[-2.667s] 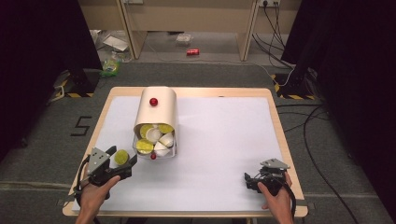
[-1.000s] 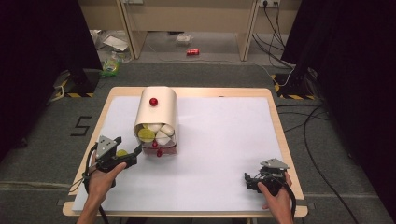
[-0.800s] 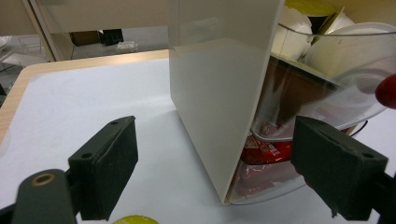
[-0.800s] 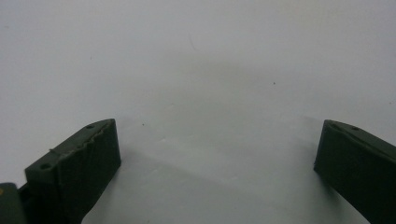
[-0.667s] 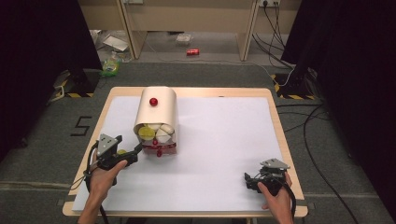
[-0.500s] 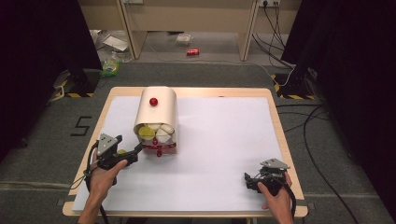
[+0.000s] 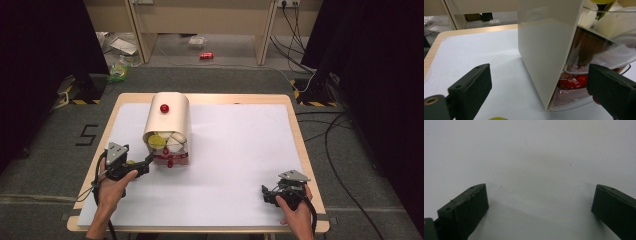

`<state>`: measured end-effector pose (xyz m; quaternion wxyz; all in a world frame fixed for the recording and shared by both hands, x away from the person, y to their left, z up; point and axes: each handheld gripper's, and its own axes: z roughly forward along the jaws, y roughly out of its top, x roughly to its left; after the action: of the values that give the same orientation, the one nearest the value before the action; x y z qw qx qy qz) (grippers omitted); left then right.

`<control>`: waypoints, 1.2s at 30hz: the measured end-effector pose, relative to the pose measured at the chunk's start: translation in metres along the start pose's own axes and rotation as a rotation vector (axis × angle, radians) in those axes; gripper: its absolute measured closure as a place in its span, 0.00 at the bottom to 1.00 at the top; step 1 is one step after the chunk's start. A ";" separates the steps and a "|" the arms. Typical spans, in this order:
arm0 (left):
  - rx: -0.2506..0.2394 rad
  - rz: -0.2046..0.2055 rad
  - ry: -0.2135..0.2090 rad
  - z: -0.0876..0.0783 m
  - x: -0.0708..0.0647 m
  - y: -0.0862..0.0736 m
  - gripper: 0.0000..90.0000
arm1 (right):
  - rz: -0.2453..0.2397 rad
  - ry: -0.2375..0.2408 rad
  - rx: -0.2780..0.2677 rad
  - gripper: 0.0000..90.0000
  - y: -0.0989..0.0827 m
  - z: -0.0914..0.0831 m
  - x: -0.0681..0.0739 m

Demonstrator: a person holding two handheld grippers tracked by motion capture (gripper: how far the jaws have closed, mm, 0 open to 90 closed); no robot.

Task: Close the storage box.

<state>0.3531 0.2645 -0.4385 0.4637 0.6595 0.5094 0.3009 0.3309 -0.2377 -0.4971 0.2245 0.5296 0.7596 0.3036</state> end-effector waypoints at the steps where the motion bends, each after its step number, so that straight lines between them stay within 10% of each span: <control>1: 0.000 -0.004 0.009 0.000 0.001 0.000 0.06 | 0.002 0.000 0.000 0.01 0.000 0.000 0.000; 36: 0.008 0.035 -0.100 -0.016 -0.016 -0.001 0.17 | 0.004 0.003 0.003 0.01 0.000 0.000 0.000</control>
<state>0.3339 0.2542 -0.4323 0.4803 0.6845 0.4753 0.2737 0.3308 -0.2378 -0.4971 0.2221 0.5310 0.7593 0.3038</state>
